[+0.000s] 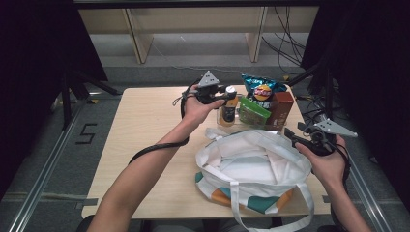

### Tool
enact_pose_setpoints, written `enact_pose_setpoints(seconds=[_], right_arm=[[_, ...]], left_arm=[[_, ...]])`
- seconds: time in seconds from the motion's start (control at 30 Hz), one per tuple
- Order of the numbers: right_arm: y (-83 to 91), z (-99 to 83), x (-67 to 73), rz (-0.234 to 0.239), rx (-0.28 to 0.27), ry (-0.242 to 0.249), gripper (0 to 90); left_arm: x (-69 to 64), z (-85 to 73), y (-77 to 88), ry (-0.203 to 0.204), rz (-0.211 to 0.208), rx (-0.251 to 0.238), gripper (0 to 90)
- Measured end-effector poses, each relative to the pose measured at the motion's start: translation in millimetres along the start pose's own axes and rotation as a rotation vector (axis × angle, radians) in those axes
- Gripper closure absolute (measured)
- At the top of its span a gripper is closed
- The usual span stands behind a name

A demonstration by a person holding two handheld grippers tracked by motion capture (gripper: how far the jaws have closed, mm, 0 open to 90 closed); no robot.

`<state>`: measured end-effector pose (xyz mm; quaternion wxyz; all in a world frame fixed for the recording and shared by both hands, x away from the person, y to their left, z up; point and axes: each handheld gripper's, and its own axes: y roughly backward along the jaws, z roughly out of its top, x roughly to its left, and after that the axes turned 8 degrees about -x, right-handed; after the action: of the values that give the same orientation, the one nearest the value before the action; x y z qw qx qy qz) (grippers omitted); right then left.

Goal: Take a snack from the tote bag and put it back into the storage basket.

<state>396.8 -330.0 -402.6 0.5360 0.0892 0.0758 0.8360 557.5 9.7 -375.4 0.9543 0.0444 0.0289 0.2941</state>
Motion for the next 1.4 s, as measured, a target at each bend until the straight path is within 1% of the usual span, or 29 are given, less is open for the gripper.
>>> enact_pose_setpoints(seconds=[0.03, 0.07, 0.2, 0.23, 0.27, 0.3, 0.33, 0.37, 0.4, 0.43, 0.47, 0.6, 0.63, 0.67, 0.8, 0.87, 0.9, 0.93, 0.97, 1.13, 1.17, 1.23, 1.27, 1.3, 1.4], right_arm=[[0.4, 0.2, -0.5, -0.004, 0.008, 0.007, 41.4], [-0.2, 0.2, -1.9, 0.003, 0.005, 0.021, 41.4], [-0.3, 0.2, -1.9, 0.003, 0.005, 0.022, 41.4], [-0.7, 0.1, -2.2, 0.009, -0.001, 0.021, 41.4], [1.1, 0.5, 0.0, -0.003, 0.013, 0.001, 41.4], [0.2, 0.0, -0.4, 0.0, 0.002, 0.005, 41.4], [0.8, 0.0, 0.3, -0.006, 0.012, -0.002, 41.4], [0.0, -0.1, -1.4, 0.0, 0.006, 0.016, 41.4], [-0.2, -0.3, -1.6, 0.001, 0.006, 0.017, 41.4], [0.3, -0.3, -0.3, -0.005, 0.009, 0.007, 41.4], [-0.5, -0.6, -2.0, 0.0, 0.001, 0.032, 41.4], [-0.8, -0.6, -1.9, -0.002, 0.001, 0.039, 41.4], [-2.1, -1.5, -1.3, -0.007, -0.02, 0.035, 41.4], [-1.4, -2.0, 0.2, -0.012, -0.011, 0.016, 41.4], [-1.6, -1.7, 0.2, -0.012, -0.015, 0.017, 41.4], [-1.9, -1.5, -1.6, -0.007, -0.02, 0.043, 41.4], [-1.6, -1.6, -1.3, -0.009, -0.018, 0.038, 41.4], [-1.2, -1.9, 0.1, -0.01, -0.012, 0.02, 41.4], [-1.1, -2.0, 0.2, -0.011, -0.01, 0.017, 41.4], [-1.4, -2.0, 0.3, -0.011, -0.011, 0.018, 41.4], [-1.1, -1.8, 0.0, -0.005, -0.004, 0.02, 41.4], [-0.6, -1.5, 1.7, -0.006, 0.005, -0.006, 41.4], [-1.1, -2.1, 0.6, -0.006, 0.0, 0.01, 41.4], [-0.9, -1.9, 1.0, -0.007, 0.002, 0.002, 41.4], [-1.4, -2.0, 0.6, -0.011, -0.013, 0.013, 41.4]], left_arm=[[-0.1, -0.4, -0.1, 0.003, 0.0, -0.001, 58.9], [-0.2, -0.9, -0.2, 0.004, -0.001, -0.001, 58.9], [-0.5, -2.0, -0.5, 0.001, -0.001, 0.003, 58.9], [-0.5, -2.3, -0.5, 0.002, 0.0, 0.002, 58.9], [-0.5, -2.5, -0.6, 0.001, -0.001, 0.002, 58.9], [-0.6, -3.1, -0.7, 0.002, 0.0, 0.006, 58.9], [-0.6, -3.6, -0.6, 0.001, 0.0, 0.008, 58.9], [-0.5, -4.1, -0.7, 0.001, 0.0, 0.01, 58.9], [-0.6, -4.8, -0.9, 0.001, 0.0, 0.009, 58.9], [-0.6, -5.8, -1.0, 0.007, 0.001, 0.008, 58.9], [-0.3, -6.5, -1.0, 0.004, 0.001, 0.012, 58.9], [-0.5, -9.2, -1.4, 0.006, 0.002, 0.015, 58.9], [-0.4, -9.7, -1.4, 0.004, 0.001, 0.018, 58.9], [-0.3, -10.0, -1.3, 0.004, 0.002, 0.019, 58.9], [-0.4, -11.4, -1.4, 0.004, 0.002, 0.022, 58.9], [-0.9, -12.8, -1.6, 0.003, 0.004, 0.026, 58.9], [-0.9, -13.4, -1.7, 0.003, 0.003, 0.027, 58.9], [-1.0, -14.2, -1.9, 0.004, 0.003, 0.027, 58.9], [-0.8, -15.1, -2.0, 0.006, 0.003, 0.028, 58.9], [-1.1, -16.7, -2.8, 0.005, 0.001, 0.032, 58.9], [-1.3, -16.9, -3.0, 0.003, 0.001, 0.034, 58.9], [-1.1, -17.3, -3.0, 0.003, 0.001, 0.036, 58.9], [-1.1, -17.7, -3.2, 0.006, 0.001, 0.033, 58.9], [-1.2, -18.0, -3.2, 0.008, 0.002, 0.034, 58.9], [-1.2, -18.6, -3.5, 0.008, 0.001, 0.038, 58.9]])
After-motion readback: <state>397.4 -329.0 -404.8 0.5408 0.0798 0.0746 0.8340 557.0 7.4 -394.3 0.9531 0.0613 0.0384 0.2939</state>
